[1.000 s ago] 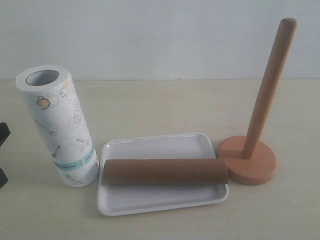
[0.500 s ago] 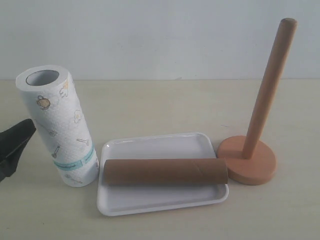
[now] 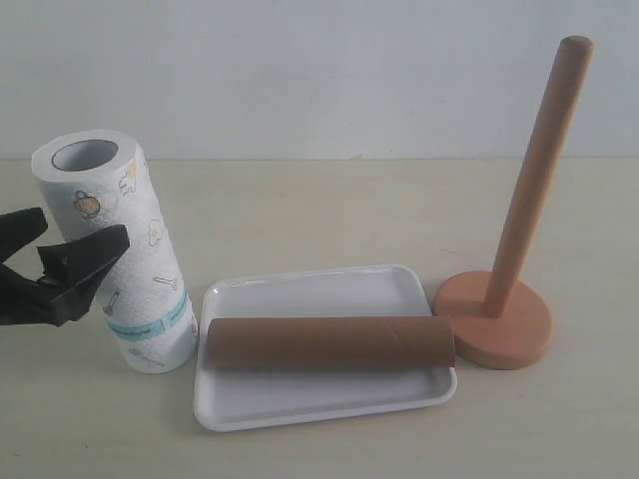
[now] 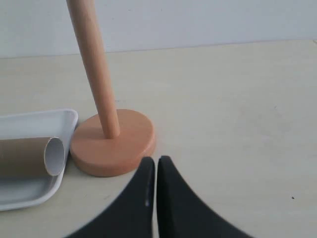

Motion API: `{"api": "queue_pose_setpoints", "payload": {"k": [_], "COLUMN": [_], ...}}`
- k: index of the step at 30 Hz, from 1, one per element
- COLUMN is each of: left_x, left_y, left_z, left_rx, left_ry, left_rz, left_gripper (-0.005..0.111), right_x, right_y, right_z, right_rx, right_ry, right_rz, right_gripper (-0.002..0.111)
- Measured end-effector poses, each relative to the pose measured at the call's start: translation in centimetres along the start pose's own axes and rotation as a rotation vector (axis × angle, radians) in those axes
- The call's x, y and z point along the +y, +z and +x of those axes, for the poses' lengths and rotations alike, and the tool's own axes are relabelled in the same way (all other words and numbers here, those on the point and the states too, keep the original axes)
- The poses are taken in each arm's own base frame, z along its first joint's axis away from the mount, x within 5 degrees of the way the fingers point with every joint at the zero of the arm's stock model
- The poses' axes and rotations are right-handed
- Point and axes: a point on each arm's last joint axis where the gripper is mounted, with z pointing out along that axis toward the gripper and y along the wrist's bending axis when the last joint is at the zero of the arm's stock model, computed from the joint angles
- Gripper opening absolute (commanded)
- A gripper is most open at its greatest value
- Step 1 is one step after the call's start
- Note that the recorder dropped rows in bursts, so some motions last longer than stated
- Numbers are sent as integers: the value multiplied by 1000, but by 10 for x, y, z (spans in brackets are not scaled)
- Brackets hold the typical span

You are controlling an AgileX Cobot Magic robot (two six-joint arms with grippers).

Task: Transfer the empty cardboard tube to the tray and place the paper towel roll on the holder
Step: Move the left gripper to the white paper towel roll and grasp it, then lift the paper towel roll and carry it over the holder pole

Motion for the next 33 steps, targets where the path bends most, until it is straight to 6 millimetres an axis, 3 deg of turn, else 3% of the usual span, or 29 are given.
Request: {"api": "queue_pose_setpoints", "payload": {"k": [12, 23, 26, 31, 32, 33], "left_x": [9, 20, 20, 19, 19, 19], "left_y": [38, 65, 66, 66, 66, 66], "left_z": [25, 36, 37, 36, 36, 36], "left_rx": [72, 78, 78, 71, 70, 67], "left_ry": [-24, -33, -28, -23, -23, -23], "left_rz": [89, 106, 109, 115, 115, 116], "left_gripper": [92, 89, 73, 16, 6, 5], "right_x": [0, 0, 0, 0, 0, 0], "right_y": [0, 0, 0, 0, 0, 0], "right_z": [0, 0, 0, 0, 0, 0], "right_rx": [0, 0, 0, 0, 0, 0], "right_ry": [0, 0, 0, 0, 0, 0], "right_rz": [0, 0, 0, 0, 0, 0], "right_gripper": [1, 1, 1, 1, 1, 1]}}
